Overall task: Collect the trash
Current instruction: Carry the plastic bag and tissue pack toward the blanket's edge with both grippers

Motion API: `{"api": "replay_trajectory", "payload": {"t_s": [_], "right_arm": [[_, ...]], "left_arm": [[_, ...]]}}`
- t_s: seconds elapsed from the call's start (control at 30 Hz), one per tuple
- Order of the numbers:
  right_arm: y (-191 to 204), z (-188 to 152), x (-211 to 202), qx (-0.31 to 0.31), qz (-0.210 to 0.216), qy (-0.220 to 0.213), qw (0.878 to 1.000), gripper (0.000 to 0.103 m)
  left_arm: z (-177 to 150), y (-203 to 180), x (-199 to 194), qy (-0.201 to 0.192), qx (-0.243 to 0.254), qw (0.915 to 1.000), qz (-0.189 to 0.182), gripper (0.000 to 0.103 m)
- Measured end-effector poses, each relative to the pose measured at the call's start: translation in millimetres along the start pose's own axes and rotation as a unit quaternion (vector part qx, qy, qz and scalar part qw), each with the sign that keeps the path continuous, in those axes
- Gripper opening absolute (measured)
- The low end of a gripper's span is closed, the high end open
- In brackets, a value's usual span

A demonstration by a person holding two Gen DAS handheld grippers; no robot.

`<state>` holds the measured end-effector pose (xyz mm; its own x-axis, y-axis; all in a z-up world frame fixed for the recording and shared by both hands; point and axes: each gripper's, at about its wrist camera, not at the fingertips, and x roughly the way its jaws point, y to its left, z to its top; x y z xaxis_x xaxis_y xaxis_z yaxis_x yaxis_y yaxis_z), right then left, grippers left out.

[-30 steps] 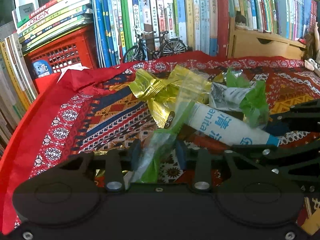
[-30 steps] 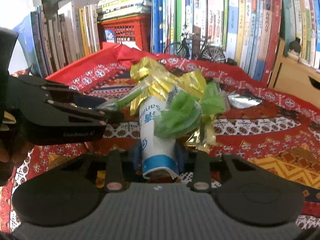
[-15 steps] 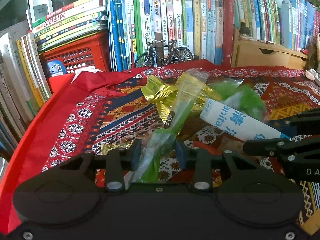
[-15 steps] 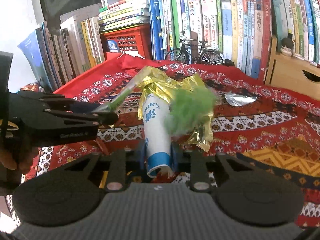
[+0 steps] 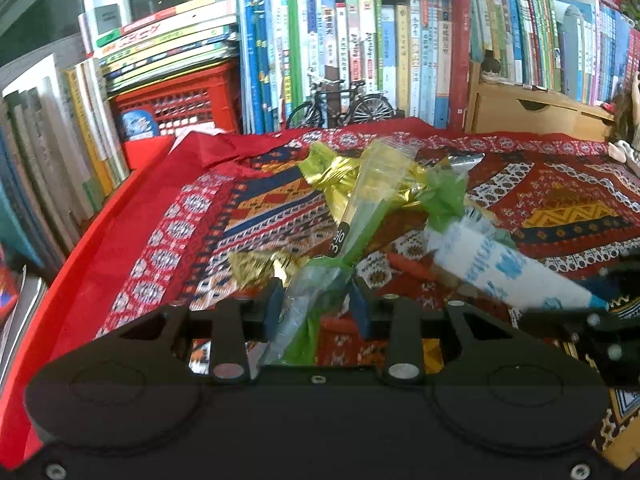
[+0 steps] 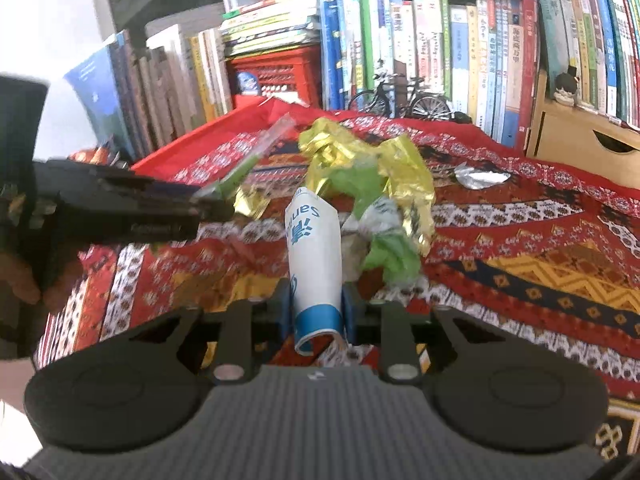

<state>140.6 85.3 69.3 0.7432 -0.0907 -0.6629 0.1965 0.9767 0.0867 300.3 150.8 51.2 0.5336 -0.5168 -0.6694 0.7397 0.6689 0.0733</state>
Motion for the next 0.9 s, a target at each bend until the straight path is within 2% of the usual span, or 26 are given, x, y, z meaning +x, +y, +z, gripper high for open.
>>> {"api": "replay_trajectory", "payload": {"t_s": [0.17,0.43,0.67,0.9], "right_arm": [[12,-11,-14,0.003,-0.001,0.001,1.000,0.030],[29,-21,-35,0.014,0.004,0.000,1.000,0.030],[47,-30,-54,0.005,0.001,-0.006,1.000,0.030],[63,-43,-72,0.008,0.003,-0.008,1.000,0.031]], "left_arm": [[-12,7,-17,0.003,-0.018,0.9998,0.004,0.035],[-32,2,-47,0.003,0.018,0.9998,-0.005,0.035],[-48,-2,-70,0.001,0.028,0.9995,-0.013,0.035],[-65,4,-94,-0.007,0.009,0.9999,-0.011,0.035]]}}
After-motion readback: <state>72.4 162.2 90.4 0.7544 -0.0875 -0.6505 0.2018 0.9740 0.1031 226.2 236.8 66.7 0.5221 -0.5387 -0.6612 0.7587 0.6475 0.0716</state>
